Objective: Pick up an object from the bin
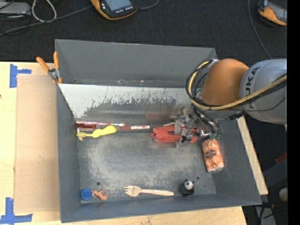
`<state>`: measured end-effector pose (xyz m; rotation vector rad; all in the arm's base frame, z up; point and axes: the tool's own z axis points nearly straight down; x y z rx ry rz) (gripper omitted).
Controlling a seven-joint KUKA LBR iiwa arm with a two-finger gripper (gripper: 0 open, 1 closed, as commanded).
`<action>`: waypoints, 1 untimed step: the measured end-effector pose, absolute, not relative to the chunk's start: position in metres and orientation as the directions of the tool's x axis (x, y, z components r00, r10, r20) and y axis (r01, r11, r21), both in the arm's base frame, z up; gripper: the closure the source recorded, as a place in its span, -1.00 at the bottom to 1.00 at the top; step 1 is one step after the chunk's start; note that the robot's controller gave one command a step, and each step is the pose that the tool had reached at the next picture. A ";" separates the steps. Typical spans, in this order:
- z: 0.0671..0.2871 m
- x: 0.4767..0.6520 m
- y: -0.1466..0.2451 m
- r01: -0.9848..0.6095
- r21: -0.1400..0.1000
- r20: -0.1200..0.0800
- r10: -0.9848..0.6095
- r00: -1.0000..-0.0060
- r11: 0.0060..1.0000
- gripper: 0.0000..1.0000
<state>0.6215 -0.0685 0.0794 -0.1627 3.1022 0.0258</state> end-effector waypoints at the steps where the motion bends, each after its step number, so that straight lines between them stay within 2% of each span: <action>1: 0.078 0.623 -0.072 -0.110 0.013 -0.035 -0.109 -0.993 0.994 1.00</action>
Offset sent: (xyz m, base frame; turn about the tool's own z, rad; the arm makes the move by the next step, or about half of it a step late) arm -0.0379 0.0019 0.0285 -0.1580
